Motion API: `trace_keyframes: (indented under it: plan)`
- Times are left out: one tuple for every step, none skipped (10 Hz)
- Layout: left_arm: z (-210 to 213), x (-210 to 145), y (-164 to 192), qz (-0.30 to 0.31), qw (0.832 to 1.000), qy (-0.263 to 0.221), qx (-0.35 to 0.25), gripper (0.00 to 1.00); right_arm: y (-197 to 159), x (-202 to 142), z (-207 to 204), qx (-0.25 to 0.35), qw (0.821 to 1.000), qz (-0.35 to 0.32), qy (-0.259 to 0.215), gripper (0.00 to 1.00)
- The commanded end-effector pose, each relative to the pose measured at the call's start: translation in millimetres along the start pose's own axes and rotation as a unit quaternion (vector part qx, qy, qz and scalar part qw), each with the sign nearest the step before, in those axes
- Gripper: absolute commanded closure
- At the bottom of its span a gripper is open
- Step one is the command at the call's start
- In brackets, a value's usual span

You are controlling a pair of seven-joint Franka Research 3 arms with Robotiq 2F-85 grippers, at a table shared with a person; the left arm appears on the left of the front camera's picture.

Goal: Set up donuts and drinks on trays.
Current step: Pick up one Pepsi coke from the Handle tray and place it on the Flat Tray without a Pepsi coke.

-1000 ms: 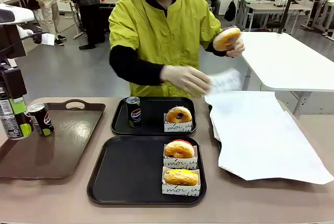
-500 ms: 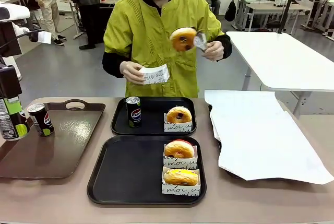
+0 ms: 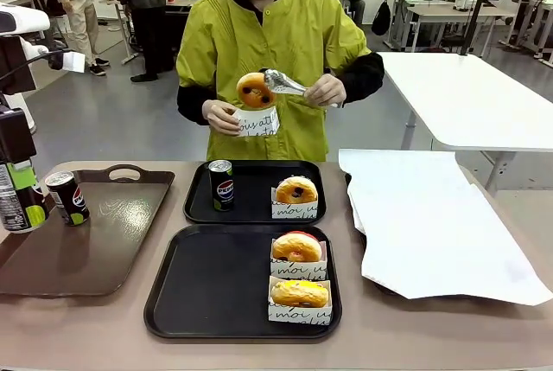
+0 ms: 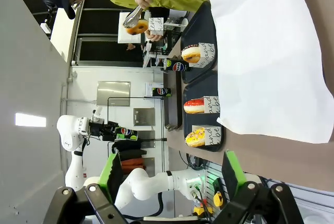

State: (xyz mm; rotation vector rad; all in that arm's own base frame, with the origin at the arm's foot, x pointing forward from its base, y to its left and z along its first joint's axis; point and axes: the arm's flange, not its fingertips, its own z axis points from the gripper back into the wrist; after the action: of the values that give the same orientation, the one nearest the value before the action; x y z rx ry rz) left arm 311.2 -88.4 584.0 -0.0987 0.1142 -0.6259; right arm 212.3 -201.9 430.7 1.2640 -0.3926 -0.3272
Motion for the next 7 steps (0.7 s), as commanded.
trace_keyframes:
  plan:
    - [-1,7,-16,0.006,1.000,-0.024,-0.010,0.41,1,0,0,0.003,1.000,0.002,0.000,0.00]
    - [-4,18,-36,0.006,0.999,-0.042,-0.004,0.41,1,0,0,0.003,1.000,0.002,0.000,0.00]
    - [-11,34,-63,-0.008,0.999,-0.042,0.005,0.41,1,0,0,0.003,1.000,0.002,0.000,0.00]
    - [-23,46,-88,-0.016,0.999,-0.045,0.015,0.41,1,0,0,0.003,1.000,0.002,0.000,0.00]
    - [-37,62,-112,-0.016,0.998,-0.052,0.028,0.41,1,0,0,0.003,1.000,0.002,0.000,0.00]
    - [-53,81,-132,-0.015,0.997,-0.057,0.042,0.41,1,0,0,0.003,1.000,0.002,0.000,0.00]
    - [-76,98,-151,-0.009,0.997,-0.060,0.056,0.41,1,0,0,0.003,1.000,0.002,0.000,0.00]
